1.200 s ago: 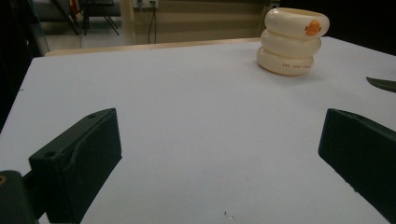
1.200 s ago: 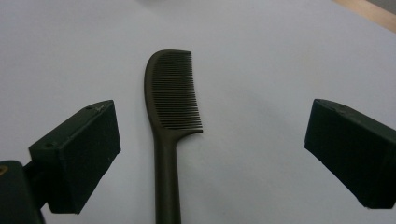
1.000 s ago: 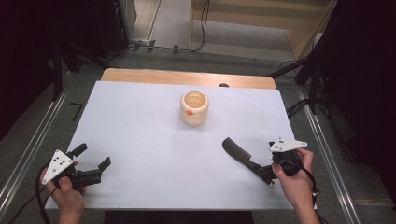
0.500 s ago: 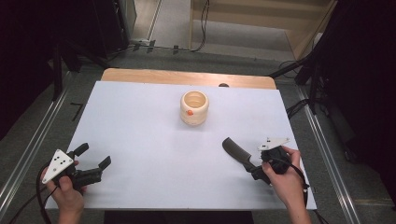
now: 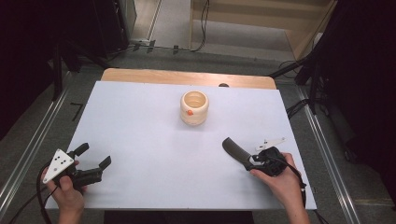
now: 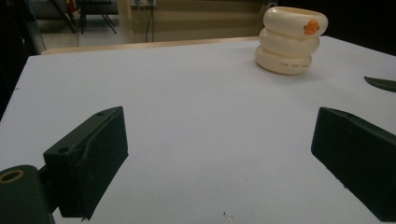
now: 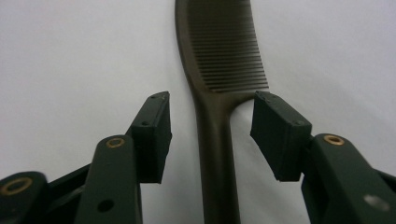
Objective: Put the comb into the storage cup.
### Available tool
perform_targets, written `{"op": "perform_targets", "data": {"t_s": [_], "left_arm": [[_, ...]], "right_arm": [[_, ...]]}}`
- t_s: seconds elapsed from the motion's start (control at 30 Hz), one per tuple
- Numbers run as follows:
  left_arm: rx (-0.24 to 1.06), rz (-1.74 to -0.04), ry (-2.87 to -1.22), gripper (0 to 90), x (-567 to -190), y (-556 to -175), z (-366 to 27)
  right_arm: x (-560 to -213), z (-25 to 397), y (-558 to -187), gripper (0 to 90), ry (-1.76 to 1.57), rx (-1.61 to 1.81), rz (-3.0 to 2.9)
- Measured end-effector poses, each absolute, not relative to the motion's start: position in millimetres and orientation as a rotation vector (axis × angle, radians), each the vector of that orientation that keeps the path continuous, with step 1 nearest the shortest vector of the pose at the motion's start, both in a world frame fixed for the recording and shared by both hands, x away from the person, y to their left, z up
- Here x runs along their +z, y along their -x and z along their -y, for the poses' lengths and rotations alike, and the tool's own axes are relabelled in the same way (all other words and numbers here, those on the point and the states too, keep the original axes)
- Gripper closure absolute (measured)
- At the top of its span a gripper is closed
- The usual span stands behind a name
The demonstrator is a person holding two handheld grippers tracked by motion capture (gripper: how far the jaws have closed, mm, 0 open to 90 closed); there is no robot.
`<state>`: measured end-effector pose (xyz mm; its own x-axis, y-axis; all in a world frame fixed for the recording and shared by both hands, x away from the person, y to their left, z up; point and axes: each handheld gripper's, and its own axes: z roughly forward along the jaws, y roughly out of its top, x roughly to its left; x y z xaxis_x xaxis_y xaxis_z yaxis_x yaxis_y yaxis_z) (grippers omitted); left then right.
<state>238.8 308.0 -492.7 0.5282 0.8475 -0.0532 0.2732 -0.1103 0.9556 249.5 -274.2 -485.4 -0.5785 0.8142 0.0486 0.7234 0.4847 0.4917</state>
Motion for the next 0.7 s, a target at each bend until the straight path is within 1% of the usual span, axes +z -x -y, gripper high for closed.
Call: {"op": "perform_targets", "data": {"t_s": [0.13,0.2,0.37,0.47,0.5,0.7], "left_arm": [[0.646,-0.965,-1.656,3.8,-492.7,-238.7,-308.0],[0.646,-0.965,-1.656,3.8,-492.7,-238.6,-308.1],[0.647,-0.962,-1.657,3.8,-492.7,-238.6,-308.0],[0.646,-0.965,-1.656,3.8,-492.7,-238.6,-308.0],[0.645,-0.964,-1.656,3.8,-492.7,-238.7,-308.0],[0.644,-0.964,-1.657,3.8,-492.6,-238.7,-308.0]], "right_arm": [[-489.1,274.6,-249.3,54.2,-1.345,0.657,-2.542],[-490.3,274.9,-249.4,58.5,-1.356,0.645,-2.545],[-495.1,273.6,-250.0,64.6,-1.353,0.614,-2.559],[-495.2,274.1,-250.0,65.7,-1.356,0.622,-2.557],[-495.7,274.8,-250.4,68.0,-1.348,0.632,-2.557],[-497.0,277.4,-249.7,69.3,-1.336,0.657,-2.553]]}}
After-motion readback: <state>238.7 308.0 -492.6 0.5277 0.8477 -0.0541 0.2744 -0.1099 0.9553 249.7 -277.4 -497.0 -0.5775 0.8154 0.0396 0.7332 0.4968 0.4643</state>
